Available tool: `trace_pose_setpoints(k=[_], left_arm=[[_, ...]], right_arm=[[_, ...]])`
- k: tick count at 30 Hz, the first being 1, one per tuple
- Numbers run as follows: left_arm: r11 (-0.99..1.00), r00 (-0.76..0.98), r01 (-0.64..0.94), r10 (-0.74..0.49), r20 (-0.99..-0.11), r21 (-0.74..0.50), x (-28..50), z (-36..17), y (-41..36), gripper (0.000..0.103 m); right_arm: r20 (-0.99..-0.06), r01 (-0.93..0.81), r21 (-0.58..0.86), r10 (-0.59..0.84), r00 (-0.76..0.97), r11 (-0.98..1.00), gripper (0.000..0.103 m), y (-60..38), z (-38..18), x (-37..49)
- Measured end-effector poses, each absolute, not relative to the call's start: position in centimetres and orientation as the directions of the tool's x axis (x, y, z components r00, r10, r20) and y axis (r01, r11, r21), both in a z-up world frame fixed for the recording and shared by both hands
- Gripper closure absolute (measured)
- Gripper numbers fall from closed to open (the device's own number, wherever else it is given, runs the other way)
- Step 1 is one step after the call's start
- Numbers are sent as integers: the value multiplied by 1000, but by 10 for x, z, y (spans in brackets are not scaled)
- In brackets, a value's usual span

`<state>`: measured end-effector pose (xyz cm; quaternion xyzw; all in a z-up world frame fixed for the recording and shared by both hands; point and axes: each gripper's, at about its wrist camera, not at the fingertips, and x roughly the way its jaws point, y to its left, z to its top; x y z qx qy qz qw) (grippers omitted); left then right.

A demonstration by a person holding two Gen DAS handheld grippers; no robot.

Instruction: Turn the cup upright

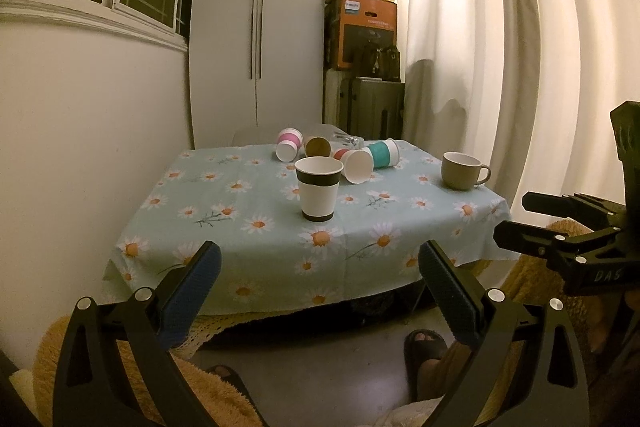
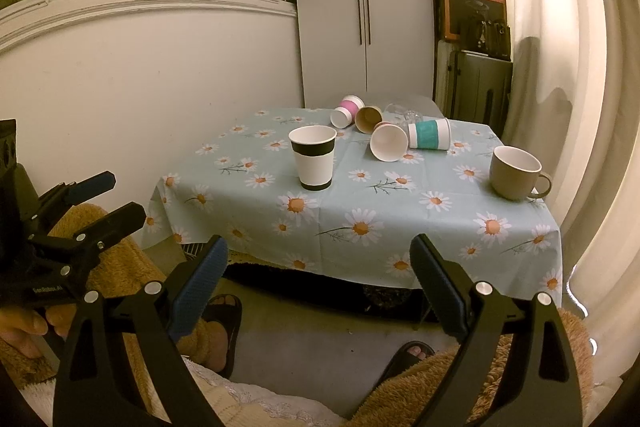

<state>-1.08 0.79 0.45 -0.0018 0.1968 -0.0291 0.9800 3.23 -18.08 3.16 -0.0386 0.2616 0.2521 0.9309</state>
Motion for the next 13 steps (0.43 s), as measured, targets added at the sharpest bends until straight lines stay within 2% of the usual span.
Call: trace_pose_setpoints(k=[13], left_arm=[[999, 922, 44, -48, -384, -21, -12, 7, 9, 7]], right_arm=[[-503, -489, 59, 450, 738, 870, 12, -183, 32, 33]])
